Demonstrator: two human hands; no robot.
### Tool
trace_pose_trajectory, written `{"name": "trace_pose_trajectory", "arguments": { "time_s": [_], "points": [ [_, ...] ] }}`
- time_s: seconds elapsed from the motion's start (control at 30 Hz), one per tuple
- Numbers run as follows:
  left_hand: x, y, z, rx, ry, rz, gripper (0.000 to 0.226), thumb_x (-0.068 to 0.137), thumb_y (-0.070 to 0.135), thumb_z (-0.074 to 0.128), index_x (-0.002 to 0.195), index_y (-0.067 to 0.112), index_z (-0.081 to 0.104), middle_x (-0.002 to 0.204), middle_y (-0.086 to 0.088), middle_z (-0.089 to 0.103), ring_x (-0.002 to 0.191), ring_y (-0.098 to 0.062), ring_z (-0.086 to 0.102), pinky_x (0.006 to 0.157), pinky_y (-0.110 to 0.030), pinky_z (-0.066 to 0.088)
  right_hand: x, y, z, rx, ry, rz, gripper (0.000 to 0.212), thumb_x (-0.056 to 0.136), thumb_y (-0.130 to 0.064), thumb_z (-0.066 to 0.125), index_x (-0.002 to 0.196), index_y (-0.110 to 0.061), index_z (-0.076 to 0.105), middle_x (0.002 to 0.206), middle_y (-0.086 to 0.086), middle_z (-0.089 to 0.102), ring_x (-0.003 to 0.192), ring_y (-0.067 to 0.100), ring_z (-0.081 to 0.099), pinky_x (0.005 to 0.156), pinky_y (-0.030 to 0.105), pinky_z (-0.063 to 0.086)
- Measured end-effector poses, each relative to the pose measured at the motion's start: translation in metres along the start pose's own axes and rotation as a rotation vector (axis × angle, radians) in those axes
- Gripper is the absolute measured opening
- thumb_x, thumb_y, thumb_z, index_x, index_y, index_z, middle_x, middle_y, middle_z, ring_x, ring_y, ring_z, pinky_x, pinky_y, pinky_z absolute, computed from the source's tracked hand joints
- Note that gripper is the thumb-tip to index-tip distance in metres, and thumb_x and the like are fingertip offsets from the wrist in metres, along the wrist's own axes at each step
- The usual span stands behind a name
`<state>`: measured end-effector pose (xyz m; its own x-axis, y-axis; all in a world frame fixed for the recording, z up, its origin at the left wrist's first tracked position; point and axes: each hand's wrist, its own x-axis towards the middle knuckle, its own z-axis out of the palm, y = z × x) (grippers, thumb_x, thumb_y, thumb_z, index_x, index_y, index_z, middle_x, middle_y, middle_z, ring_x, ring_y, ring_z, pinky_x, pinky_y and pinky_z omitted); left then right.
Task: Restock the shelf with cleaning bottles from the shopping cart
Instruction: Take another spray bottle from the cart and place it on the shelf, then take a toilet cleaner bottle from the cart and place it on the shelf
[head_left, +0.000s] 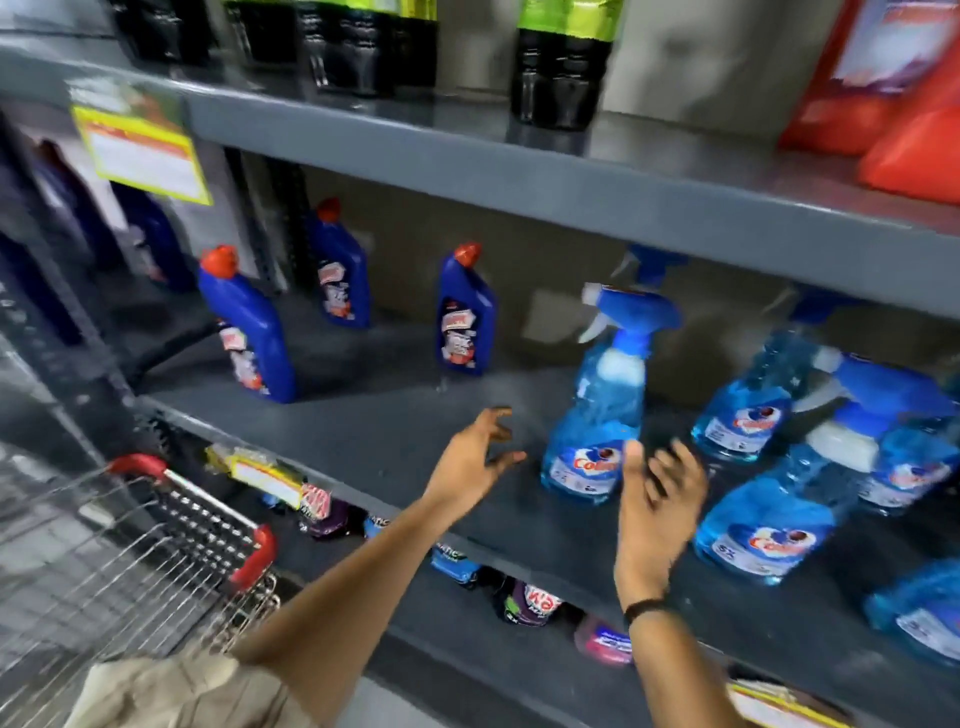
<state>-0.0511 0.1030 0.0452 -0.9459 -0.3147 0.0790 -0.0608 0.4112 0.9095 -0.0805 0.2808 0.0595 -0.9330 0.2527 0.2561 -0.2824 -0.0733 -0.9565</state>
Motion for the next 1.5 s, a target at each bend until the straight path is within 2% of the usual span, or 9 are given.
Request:
{"name": "trace_pose_trajectory", "arguments": {
  "time_s": [0.13, 0.37, 0.63, 0.77, 0.87, 1.17, 1.27, 1.4, 1.5],
  "points": [
    [-0.064, -0.051, -0.072, 0.123, 0.511, -0.042, 0.015, 0.087, 0.033, 0.054, 0.098, 0.022, 0.054, 0.075, -0.001, 0.067, 0.069, -0.022, 0.064, 0.067, -0.032, 0.050, -0.083, 0.018, 0.032, -0.037, 0.109, -0.032, 0.033, 0.075, -0.059, 0.052, 0.085, -0.028, 0.052, 0.076, -0.002, 0.052, 0.062, 0.001, 0.050, 0.061, 0.004, 0.040],
    [-0.205, -0.174, -0.221, 0.177, 1.056, -0.444, 0.026, 0.088, 0.043, 0.039, 0.087, 0.020, 0.051, 0.075, -0.014, 0.067, 0.066, -0.034, 0.060, 0.060, -0.043, 0.049, -0.243, 0.035, 0.180, -0.123, -0.618, 0.035, 0.034, 0.082, -0.045, 0.050, 0.095, -0.015, 0.057, 0.082, -0.004, 0.059, 0.070, -0.010, 0.054, 0.062, 0.001, 0.040],
    [-0.367, -0.345, -0.292, -0.205, 1.157, -1.145, 0.045, 0.086, 0.031, 0.047, 0.125, 0.009, 0.045, 0.093, -0.021, 0.066, 0.084, -0.035, 0.063, 0.073, -0.036, 0.046, -0.444, 0.128, 0.321, -0.389, -1.637, 0.461, 0.014, 0.088, -0.005, 0.053, 0.101, -0.009, 0.055, 0.083, 0.000, 0.054, 0.059, -0.009, 0.057, 0.054, 0.004, 0.044],
    [-0.413, -0.423, -0.281, -0.428, 1.044, -1.450, 0.052, 0.087, 0.046, 0.049, 0.113, 0.001, 0.051, 0.106, -0.020, 0.066, 0.100, -0.037, 0.062, 0.077, -0.037, 0.048, -0.535, 0.201, 0.346, -0.719, -1.999, 0.492, 0.017, 0.089, -0.007, 0.051, 0.106, -0.010, 0.053, 0.085, -0.004, 0.053, 0.073, -0.001, 0.055, 0.060, 0.005, 0.044],
    [-0.417, -0.460, -0.275, -0.438, 0.934, -1.550, 0.052, 0.090, 0.041, 0.046, 0.114, -0.005, 0.050, 0.119, -0.028, 0.061, 0.109, -0.039, 0.058, 0.087, -0.040, 0.047, -0.580, 0.237, 0.345, -0.865, -2.055, 0.542, 0.028, 0.087, -0.012, 0.055, 0.114, -0.015, 0.050, 0.103, 0.005, 0.053, 0.095, 0.015, 0.048, 0.081, 0.025, 0.044],
    [-0.407, -0.499, -0.258, -0.329, 1.089, -1.612, 0.043, 0.094, 0.031, 0.039, 0.119, -0.004, 0.050, 0.118, -0.030, 0.059, 0.108, -0.042, 0.057, 0.089, -0.044, 0.047, -0.630, 0.285, 0.327, -0.928, -2.077, 0.497, 0.043, 0.074, -0.004, 0.069, 0.112, -0.012, 0.051, 0.110, 0.017, 0.065, 0.101, 0.030, 0.061, 0.086, 0.039, 0.049],
    [-0.410, -0.504, -0.253, -0.556, 1.052, -1.601, 0.047, 0.090, 0.038, 0.048, 0.104, -0.005, 0.060, 0.107, -0.033, 0.064, 0.100, -0.042, 0.061, 0.079, -0.041, 0.051, -0.620, 0.292, 0.329, -0.999, -2.087, 0.433, 0.046, 0.068, -0.003, 0.074, 0.111, -0.001, 0.057, 0.105, 0.019, 0.067, 0.093, 0.026, 0.061, 0.081, 0.036, 0.049],
    [-0.403, -0.479, -0.258, -1.101, 1.115, -1.417, 0.034, 0.088, 0.035, 0.055, 0.102, 0.004, 0.052, 0.092, -0.012, 0.061, 0.073, -0.020, 0.058, 0.056, -0.028, 0.051, -0.589, 0.274, 0.339, -1.076, -2.109, 0.615, 0.038, 0.062, -0.011, 0.076, 0.096, -0.007, 0.059, 0.096, 0.016, 0.064, 0.088, 0.024, 0.057, 0.071, 0.033, 0.051],
    [-0.389, -0.451, -0.268, -1.118, 0.926, -1.345, 0.035, 0.086, 0.030, 0.058, 0.106, 0.003, 0.050, 0.085, -0.005, 0.060, 0.076, -0.015, 0.056, 0.059, -0.030, 0.044, -0.552, 0.239, 0.343, -0.964, -1.973, 0.875, 0.023, 0.075, 0.003, 0.067, 0.075, -0.016, 0.055, 0.084, 0.008, 0.063, 0.082, 0.025, 0.059, 0.077, 0.043, 0.054]
  ]
}}
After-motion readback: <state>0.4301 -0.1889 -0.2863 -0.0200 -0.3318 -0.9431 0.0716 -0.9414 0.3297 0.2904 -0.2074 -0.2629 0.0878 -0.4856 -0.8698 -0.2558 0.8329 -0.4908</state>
